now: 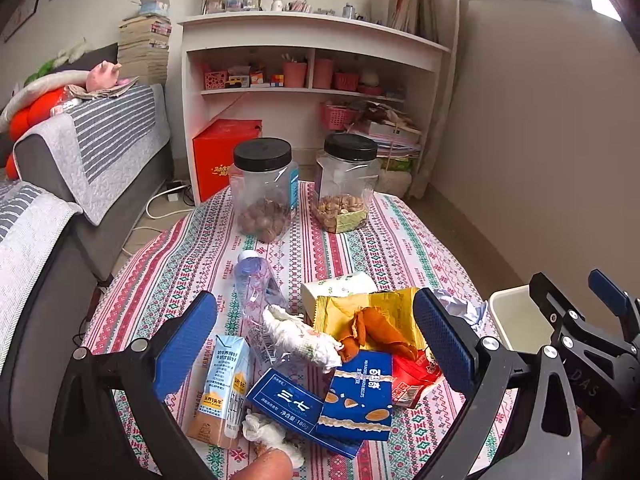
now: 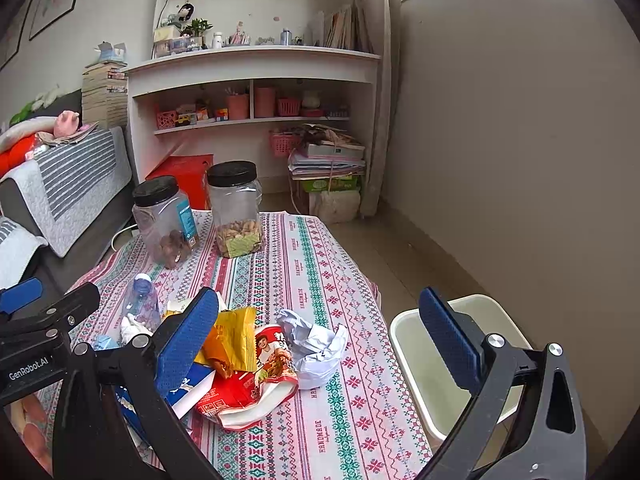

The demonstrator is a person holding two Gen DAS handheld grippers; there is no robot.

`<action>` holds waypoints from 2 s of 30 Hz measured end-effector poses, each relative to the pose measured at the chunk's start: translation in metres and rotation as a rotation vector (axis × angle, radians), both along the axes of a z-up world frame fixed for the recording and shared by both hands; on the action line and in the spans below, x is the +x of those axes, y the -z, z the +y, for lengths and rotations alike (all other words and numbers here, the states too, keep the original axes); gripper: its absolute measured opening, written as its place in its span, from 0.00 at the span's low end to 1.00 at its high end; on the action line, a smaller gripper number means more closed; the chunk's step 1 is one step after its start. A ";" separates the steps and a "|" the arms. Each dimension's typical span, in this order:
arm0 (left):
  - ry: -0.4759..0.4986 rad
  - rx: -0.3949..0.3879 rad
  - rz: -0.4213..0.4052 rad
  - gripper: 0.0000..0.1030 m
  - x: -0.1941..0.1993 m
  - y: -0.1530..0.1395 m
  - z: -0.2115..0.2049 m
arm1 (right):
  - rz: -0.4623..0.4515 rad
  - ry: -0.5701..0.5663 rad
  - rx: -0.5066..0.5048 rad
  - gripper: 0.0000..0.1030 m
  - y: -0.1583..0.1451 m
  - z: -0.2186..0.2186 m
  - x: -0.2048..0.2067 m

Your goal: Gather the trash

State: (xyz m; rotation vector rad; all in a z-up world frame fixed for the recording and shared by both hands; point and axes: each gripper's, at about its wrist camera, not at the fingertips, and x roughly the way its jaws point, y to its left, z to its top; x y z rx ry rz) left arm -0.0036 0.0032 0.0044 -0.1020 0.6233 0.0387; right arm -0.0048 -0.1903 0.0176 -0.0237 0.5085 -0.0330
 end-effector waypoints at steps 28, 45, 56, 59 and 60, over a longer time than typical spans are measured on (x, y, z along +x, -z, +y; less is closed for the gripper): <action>-0.024 -0.010 0.031 0.93 0.005 0.007 0.003 | 0.032 -0.001 0.001 0.93 0.003 0.002 0.002; -0.033 -0.018 0.044 0.93 0.007 0.008 0.006 | 0.031 0.001 -0.001 0.93 0.005 0.003 0.002; -0.033 -0.017 0.048 0.93 0.008 0.009 0.005 | 0.034 0.001 0.000 0.93 0.006 0.002 0.003; -0.033 -0.014 0.051 0.93 0.008 0.009 0.005 | 0.033 0.000 0.000 0.93 0.005 0.002 0.002; -0.034 -0.012 0.053 0.93 0.008 0.009 0.005 | 0.034 -0.001 0.000 0.93 0.006 0.002 0.003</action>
